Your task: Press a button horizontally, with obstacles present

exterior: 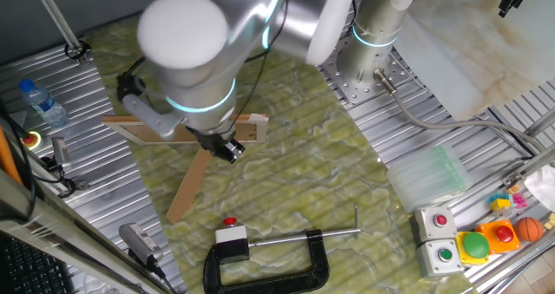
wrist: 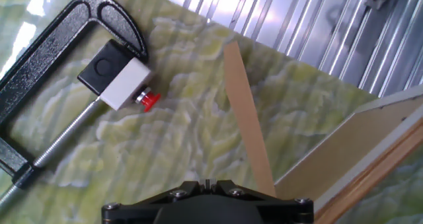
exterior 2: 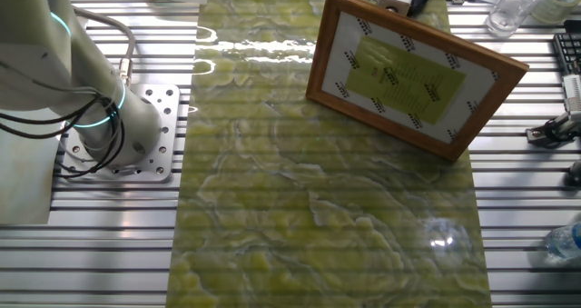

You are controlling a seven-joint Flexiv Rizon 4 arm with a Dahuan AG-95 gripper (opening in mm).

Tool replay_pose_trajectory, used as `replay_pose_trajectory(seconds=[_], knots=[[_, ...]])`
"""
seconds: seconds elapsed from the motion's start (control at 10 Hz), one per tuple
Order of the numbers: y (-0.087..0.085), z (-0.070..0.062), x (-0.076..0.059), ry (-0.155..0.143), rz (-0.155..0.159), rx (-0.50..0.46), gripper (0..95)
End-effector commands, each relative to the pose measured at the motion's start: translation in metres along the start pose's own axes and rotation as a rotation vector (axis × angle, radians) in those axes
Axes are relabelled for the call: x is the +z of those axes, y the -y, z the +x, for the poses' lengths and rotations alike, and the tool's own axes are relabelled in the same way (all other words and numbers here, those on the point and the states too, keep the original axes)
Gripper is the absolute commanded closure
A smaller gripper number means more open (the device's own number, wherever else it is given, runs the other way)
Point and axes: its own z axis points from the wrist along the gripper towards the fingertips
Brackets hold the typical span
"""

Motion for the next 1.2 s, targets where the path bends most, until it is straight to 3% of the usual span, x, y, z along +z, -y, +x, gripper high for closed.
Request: replay_pose_trajectory(seconds=[0.1, 0.4, 0.9, 1.2], knots=[[-0.002, 0.001, 0.008, -0.003, -0.023, 0.006, 95.0], [-0.009, -0.012, 0.028, 0.001, -0.038, -0.003, 95.0], [-0.006, -0.042, 0.099, 0.034, -0.071, -0.009, 95.0], [-0.015, -0.048, 0.124, 0.035, -0.069, -0.007, 95.0]])
